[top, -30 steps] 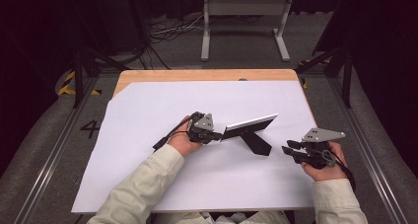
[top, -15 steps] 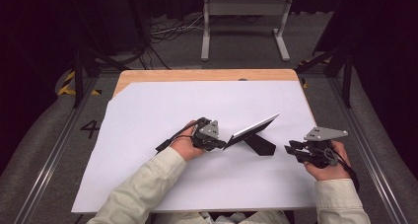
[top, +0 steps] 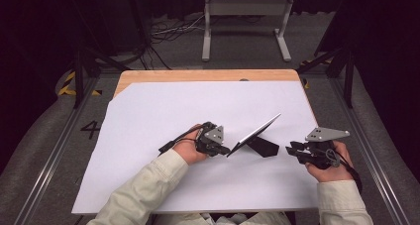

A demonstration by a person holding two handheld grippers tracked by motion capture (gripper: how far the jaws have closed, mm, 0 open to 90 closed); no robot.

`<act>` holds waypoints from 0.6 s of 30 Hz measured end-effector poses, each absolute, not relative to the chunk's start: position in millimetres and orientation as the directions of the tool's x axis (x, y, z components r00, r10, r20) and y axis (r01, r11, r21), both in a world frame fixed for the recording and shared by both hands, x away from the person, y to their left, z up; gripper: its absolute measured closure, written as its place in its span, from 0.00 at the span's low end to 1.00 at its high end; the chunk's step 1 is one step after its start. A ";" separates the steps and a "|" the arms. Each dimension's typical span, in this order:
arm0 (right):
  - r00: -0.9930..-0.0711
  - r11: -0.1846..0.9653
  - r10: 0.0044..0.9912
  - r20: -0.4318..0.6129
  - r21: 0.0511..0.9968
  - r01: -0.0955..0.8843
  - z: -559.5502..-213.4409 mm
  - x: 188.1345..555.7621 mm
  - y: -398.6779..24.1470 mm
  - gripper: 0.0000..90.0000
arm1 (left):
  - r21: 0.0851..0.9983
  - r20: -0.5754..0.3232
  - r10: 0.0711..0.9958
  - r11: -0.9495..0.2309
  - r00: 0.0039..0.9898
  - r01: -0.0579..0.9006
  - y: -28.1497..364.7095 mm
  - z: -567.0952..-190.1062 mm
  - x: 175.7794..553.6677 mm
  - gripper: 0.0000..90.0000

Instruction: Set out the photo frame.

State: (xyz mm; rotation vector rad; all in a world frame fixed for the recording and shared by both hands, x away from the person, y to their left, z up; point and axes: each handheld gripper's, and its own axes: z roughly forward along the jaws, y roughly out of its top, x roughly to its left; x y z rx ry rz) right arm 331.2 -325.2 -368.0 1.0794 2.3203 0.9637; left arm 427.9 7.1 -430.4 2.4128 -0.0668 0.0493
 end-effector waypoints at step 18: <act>-0.618 0.458 0.784 -0.068 0.735 0.501 -362.6 327.5 -326.9 0.79 | 0.640 0.026 -0.147 -0.758 0.989 -0.129 -17.2 -433.4 405.9 1.00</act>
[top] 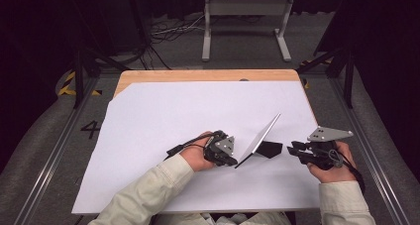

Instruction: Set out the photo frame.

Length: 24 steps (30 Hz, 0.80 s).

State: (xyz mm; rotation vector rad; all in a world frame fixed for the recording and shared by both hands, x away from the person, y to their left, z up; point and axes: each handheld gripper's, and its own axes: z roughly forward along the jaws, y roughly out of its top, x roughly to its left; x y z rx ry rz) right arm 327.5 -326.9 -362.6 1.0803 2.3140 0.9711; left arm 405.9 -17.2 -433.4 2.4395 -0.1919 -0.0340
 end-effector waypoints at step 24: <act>-0.594 0.432 0.803 -0.050 0.734 0.523 -361.3 322.5 -333.2 0.81 | 0.650 -0.003 -0.191 -0.746 0.982 -0.143 -48.6 -440.1 388.0 1.00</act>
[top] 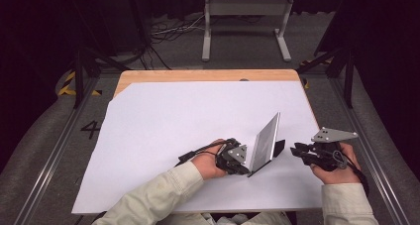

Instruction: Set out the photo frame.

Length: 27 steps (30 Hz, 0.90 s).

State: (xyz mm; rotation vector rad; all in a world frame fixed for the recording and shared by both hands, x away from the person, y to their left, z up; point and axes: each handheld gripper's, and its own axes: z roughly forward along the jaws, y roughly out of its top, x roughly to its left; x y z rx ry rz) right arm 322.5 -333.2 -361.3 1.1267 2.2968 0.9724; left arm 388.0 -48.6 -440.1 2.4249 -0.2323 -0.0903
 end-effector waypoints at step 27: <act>-0.506 0.339 0.863 0.003 0.740 0.581 -354.1 320.4 -353.2 0.78 | 0.684 -0.028 -0.161 -0.723 0.987 -0.099 -91.7 -439.9 377.4 1.00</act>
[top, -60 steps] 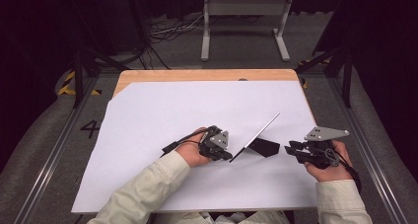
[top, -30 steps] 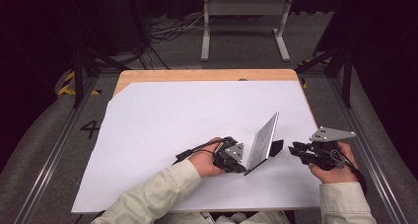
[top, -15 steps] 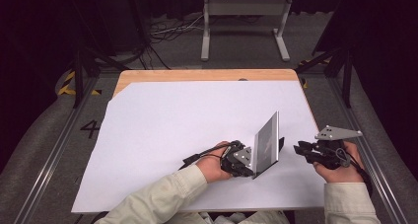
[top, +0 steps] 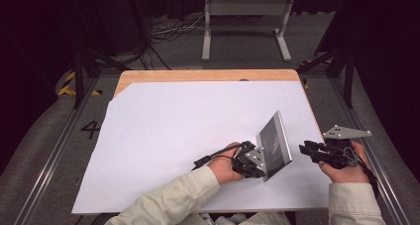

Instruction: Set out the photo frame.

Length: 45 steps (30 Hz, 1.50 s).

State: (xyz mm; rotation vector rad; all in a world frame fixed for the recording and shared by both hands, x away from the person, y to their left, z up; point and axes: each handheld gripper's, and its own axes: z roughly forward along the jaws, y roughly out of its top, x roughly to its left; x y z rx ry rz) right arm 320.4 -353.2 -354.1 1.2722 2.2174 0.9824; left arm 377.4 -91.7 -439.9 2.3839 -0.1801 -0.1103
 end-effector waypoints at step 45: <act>-0.454 0.280 0.890 0.042 0.735 0.617 -355.2 317.8 -362.3 0.74 | 0.692 -0.051 -0.018 -0.722 0.999 0.022 -33.7 -438.1 377.4 1.00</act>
